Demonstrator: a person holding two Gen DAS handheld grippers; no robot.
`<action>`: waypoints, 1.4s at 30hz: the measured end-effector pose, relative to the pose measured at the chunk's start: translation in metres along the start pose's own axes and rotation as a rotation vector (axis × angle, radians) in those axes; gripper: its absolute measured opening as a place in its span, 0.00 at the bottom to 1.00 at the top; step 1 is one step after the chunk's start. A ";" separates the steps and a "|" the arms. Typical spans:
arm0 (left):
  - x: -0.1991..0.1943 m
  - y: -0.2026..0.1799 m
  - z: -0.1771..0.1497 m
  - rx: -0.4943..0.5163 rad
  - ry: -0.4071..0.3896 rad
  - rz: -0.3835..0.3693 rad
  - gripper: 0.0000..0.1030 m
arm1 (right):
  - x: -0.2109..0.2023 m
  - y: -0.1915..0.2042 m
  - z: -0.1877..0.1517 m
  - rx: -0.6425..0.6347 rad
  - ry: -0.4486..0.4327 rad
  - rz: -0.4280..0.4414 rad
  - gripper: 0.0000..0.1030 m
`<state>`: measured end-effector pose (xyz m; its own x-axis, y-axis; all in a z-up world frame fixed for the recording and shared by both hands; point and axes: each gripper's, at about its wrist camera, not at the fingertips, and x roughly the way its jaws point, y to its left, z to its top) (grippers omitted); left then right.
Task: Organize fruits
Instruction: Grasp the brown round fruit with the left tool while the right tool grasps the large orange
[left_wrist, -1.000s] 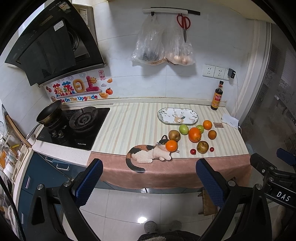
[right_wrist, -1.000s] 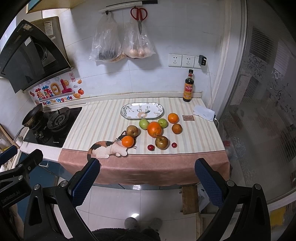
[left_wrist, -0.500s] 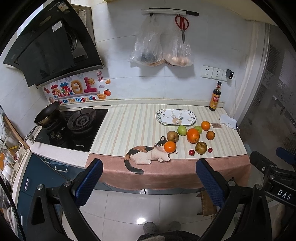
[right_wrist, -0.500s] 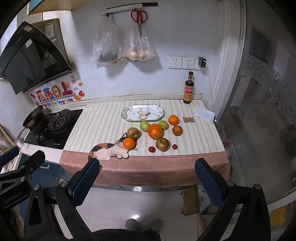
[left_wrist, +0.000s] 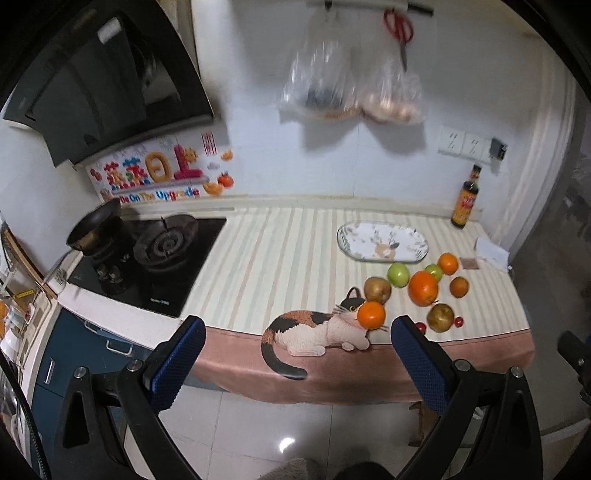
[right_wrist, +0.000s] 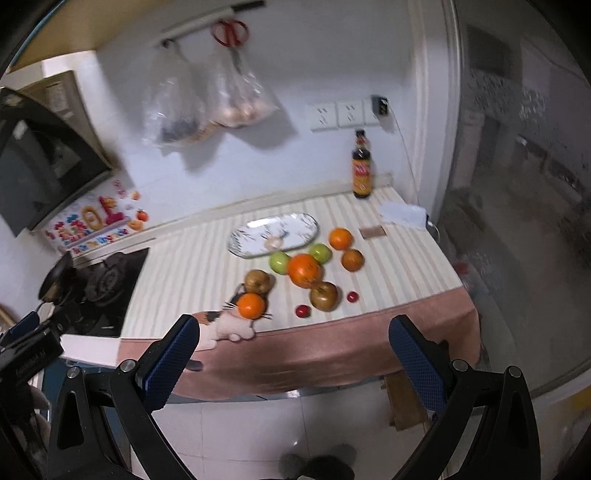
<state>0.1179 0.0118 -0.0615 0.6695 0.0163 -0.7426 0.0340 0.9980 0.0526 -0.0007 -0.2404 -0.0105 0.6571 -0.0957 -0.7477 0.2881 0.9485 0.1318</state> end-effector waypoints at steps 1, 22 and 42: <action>0.015 -0.003 0.003 0.005 0.025 0.005 1.00 | 0.014 -0.004 0.003 0.005 0.022 -0.011 1.00; 0.352 -0.103 0.045 -0.192 0.743 -0.152 0.82 | 0.398 -0.044 0.098 0.000 0.526 0.147 1.00; 0.404 -0.127 0.040 -0.146 0.863 -0.285 0.63 | 0.532 -0.015 0.069 0.038 0.824 0.233 0.78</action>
<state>0.4141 -0.1112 -0.3417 -0.1377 -0.2505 -0.9583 -0.0211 0.9680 -0.2500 0.3925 -0.3264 -0.3656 -0.0094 0.3644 -0.9312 0.2417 0.9045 0.3515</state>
